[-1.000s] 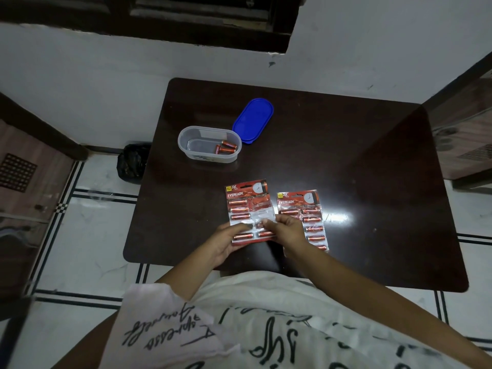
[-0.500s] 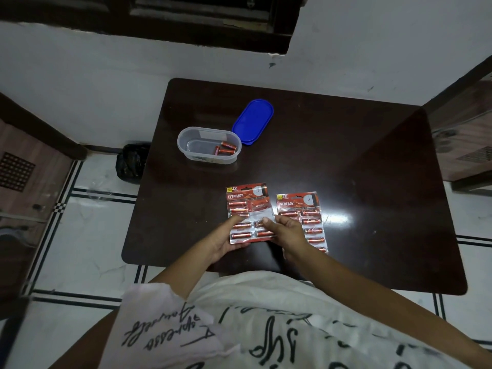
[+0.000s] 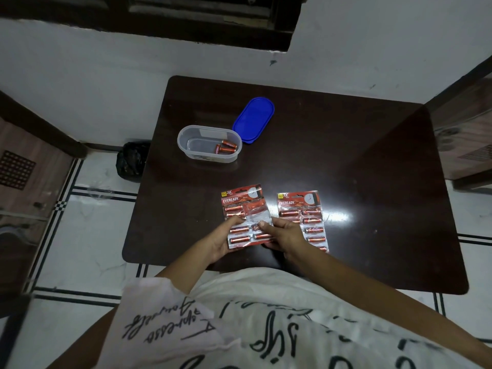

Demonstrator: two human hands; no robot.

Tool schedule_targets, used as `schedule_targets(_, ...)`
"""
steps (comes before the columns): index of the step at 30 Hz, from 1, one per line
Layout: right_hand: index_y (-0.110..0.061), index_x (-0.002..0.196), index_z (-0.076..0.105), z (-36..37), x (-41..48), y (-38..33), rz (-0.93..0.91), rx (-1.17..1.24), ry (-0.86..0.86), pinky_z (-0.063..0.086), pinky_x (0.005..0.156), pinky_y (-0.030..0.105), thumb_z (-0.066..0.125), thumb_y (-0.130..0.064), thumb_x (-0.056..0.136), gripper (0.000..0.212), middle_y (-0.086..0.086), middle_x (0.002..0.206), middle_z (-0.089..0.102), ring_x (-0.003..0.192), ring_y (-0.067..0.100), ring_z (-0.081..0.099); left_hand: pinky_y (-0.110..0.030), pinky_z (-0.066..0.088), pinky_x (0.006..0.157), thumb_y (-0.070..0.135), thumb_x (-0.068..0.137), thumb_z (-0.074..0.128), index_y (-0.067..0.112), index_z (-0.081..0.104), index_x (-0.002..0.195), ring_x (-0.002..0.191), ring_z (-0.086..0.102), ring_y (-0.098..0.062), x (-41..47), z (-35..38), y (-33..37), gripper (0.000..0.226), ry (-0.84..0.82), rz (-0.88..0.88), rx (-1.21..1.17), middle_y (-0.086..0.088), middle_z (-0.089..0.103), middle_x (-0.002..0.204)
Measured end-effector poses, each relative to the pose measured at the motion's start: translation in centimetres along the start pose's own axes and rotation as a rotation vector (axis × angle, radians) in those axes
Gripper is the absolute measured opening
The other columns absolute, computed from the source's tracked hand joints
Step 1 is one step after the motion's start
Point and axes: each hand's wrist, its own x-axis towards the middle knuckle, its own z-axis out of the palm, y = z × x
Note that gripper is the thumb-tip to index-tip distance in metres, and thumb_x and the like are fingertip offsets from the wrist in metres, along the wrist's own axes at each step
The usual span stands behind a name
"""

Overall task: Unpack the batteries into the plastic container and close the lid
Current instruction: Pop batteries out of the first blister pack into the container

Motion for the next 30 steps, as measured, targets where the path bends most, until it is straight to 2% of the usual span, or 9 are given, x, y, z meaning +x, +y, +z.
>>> schedule_targets(5,-0.013,0.109,0.072,0.4,-0.2,-0.8,0.02,0.024,-0.047,0.057,0.092,0.043,0.071,-0.016,0.088,0.022,0.01,0.105,0.076,0.097,0.025,0.072,-0.034,0.053,0.082,0.035,0.091,0.052,0.014,0.068,0.103,0.082,0.068,-0.022,0.1,0.7,-0.3,0.028,0.127,0.098,-0.117,-0.006,0.074,0.089)
schedule_targets(8,-0.01,0.105,0.072,0.2,-0.1,-0.9,0.039,0.035,-0.028,0.058,0.09,0.043,0.068,-0.009,0.087,0.018,0.014,0.106,0.075,0.095,0.027,0.072,-0.038,0.052,0.089,0.041,0.092,0.051,0.014,0.069,0.104,0.087,0.069,-0.022,-0.2,0.3,-0.4,0.034,0.101,0.098,-0.089,-0.007,0.074,0.094)
schedule_targets(11,-0.009,0.098,0.073,0.0,0.1,-0.8,0.047,0.015,0.0,0.056,0.094,0.046,0.07,-0.008,0.086,0.013,0.015,0.103,0.075,0.096,0.029,0.071,-0.032,0.053,0.075,0.045,0.092,0.051,0.014,0.068,0.104,0.082,0.068,-0.019,-0.6,0.1,-0.3,0.037,0.055,0.04,-0.078,-0.006,0.073,0.091)
schedule_targets(13,-0.006,0.101,0.072,-0.1,0.2,-0.8,0.056,0.012,0.009,0.055,0.096,0.046,0.073,-0.009,0.084,0.018,0.013,0.1,0.076,0.099,0.03,0.072,-0.03,0.053,0.07,0.046,0.091,0.052,0.013,0.067,0.104,0.079,0.067,-0.019,-0.8,-0.2,-0.2,0.038,0.026,0.0,-0.088,-0.007,0.072,0.091)
schedule_targets(19,-0.003,0.11,0.069,-0.4,0.2,-0.7,0.083,0.03,-0.023,0.055,0.095,0.045,0.074,-0.009,0.084,0.027,0.014,0.107,0.075,0.106,0.032,0.07,-0.032,0.055,0.076,0.049,0.092,0.051,0.014,0.068,0.105,0.084,0.07,-0.02,-1.3,0.0,0.3,0.041,0.056,0.016,-0.044,-0.007,0.075,0.093)
schedule_targets(22,-0.005,0.116,0.066,-0.2,0.4,-0.6,0.062,0.029,-0.063,0.059,0.088,0.043,0.067,-0.008,0.091,0.025,0.014,0.116,0.072,0.11,0.029,0.068,-0.036,0.056,0.08,0.058,0.095,0.037,0.013,0.07,0.11,0.091,0.071,-0.025,-1.3,0.9,0.5,0.058,0.109,0.095,-0.162,-0.01,0.075,0.1)
schedule_targets(24,-0.007,0.114,0.065,-0.1,0.5,-0.7,0.05,0.03,-0.08,0.059,0.086,0.042,0.061,-0.006,0.094,0.02,0.014,0.115,0.071,0.104,0.027,0.069,-0.038,0.054,0.084,0.063,0.096,0.025,0.011,0.07,0.11,0.098,0.069,-0.028,-1.4,1.0,0.3,0.07,0.148,0.103,-0.225,-0.013,0.074,0.104)
schedule_targets(26,-0.009,0.112,0.065,-0.1,0.5,-0.7,0.044,0.037,-0.098,0.06,0.085,0.042,0.057,-0.004,0.097,0.018,0.013,0.11,0.071,0.096,0.023,0.07,-0.037,0.055,0.08,0.067,0.095,0.019,0.01,0.07,0.106,0.097,0.069,-0.027,-1.5,0.6,0.0,0.077,0.19,0.097,-0.266,-0.014,0.074,0.102)
schedule_targets(30,-0.009,0.116,0.064,0.1,0.3,-0.8,0.07,0.054,-0.15,0.06,0.084,0.041,0.053,-0.004,0.098,0.022,0.012,0.11,0.072,0.098,0.024,0.07,-0.037,0.055,0.077,0.065,0.097,0.016,0.011,0.07,0.1,0.093,0.07,-0.025,-1.3,0.6,-0.4,0.076,0.217,0.108,-0.278,-0.012,0.075,0.096)
